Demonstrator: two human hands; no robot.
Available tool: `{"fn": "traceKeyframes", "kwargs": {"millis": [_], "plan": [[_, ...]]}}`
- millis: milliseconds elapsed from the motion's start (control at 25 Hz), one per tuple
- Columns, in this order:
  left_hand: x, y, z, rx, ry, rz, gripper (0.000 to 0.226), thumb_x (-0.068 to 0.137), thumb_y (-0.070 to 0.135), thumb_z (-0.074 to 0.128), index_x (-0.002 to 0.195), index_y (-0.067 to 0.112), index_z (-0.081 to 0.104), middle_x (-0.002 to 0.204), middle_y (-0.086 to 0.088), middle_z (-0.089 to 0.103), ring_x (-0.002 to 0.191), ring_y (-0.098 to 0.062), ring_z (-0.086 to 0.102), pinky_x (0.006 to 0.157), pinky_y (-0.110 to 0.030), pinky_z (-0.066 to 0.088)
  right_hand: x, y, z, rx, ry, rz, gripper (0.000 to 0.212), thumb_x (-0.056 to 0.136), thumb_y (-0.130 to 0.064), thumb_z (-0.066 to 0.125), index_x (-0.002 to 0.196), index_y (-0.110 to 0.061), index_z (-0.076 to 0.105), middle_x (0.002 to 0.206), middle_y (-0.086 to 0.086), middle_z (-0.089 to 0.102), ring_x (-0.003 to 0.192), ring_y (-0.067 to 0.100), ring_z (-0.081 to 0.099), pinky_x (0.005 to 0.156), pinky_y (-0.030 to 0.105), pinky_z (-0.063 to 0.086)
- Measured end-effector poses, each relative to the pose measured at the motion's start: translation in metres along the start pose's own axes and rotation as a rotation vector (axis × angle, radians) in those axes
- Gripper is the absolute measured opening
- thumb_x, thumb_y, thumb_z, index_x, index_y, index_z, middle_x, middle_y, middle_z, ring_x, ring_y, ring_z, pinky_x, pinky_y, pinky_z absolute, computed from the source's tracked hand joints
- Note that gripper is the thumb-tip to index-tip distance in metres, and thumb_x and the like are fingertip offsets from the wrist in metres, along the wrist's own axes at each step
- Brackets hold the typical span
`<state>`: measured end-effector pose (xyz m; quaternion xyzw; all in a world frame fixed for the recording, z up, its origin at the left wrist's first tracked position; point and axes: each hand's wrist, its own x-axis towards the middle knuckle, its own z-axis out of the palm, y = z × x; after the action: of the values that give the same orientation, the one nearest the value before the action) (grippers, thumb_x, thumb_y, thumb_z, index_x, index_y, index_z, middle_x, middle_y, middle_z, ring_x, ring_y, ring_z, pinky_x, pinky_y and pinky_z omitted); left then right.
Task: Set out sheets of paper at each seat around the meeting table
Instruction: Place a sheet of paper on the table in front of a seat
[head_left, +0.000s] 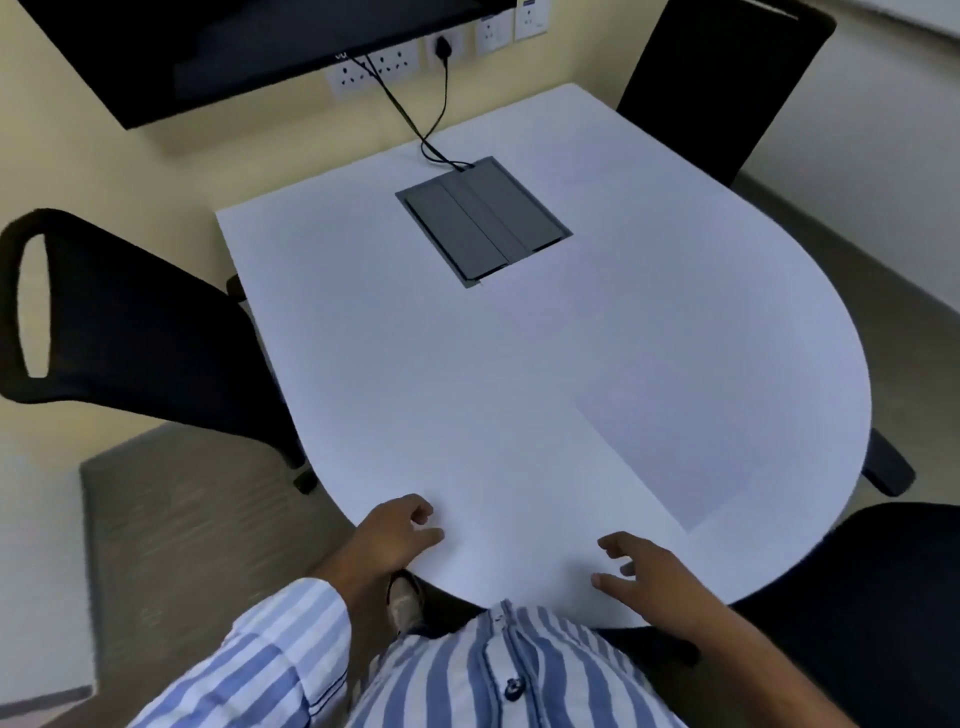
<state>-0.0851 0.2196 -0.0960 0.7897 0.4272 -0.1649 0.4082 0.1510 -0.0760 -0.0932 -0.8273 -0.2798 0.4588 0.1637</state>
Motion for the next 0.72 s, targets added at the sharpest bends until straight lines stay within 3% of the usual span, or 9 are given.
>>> {"fn": "traceKeyframes", "kwargs": {"millis": [120,360,520,720], "plan": [[0.04,-0.009,-0.028,0.184,-0.163,0.105,0.039,0.091,0.044,0.072,0.122,0.022,0.066,0.114,0.006,0.067,0.102,-0.014,0.063,0.083,-0.025,0.049,-0.001,-0.022,0.037,0.082,0.091,0.107,0.055,0.093,-0.052,0.073,0.141,-0.033,0.056,0.136,-0.009,0.062,0.109,0.01,0.064,0.087,0.02,0.047],[0.103,-0.001,-0.06,0.424,-0.354,0.232,0.045,0.092,0.04,0.071,0.131,0.018,0.064,0.124,0.0,0.068,0.111,-0.017,0.064,0.095,-0.029,0.05,-0.003,-0.067,0.082,0.211,0.175,0.233,0.053,0.094,-0.046,0.074,0.141,-0.028,0.058,0.126,-0.007,0.065,0.105,0.012,0.067,0.091,0.027,0.054],[0.131,0.02,-0.068,0.461,-0.332,0.323,0.044,0.091,0.04,0.07,0.13,0.019,0.065,0.125,0.001,0.067,0.112,-0.018,0.064,0.095,-0.03,0.051,0.002,-0.088,0.084,0.217,0.217,0.232,0.053,0.095,-0.051,0.071,0.142,-0.033,0.055,0.129,-0.011,0.063,0.108,0.009,0.065,0.092,0.023,0.053],[0.167,0.059,-0.082,0.417,-0.177,0.384,0.038,0.092,0.037,0.069,0.126,0.018,0.067,0.125,-0.001,0.069,0.112,-0.02,0.065,0.096,-0.032,0.052,0.036,-0.112,0.045,0.182,0.268,0.189,0.053,0.093,-0.058,0.069,0.14,-0.041,0.053,0.128,-0.019,0.061,0.107,0.005,0.065,0.093,0.022,0.055]]}}
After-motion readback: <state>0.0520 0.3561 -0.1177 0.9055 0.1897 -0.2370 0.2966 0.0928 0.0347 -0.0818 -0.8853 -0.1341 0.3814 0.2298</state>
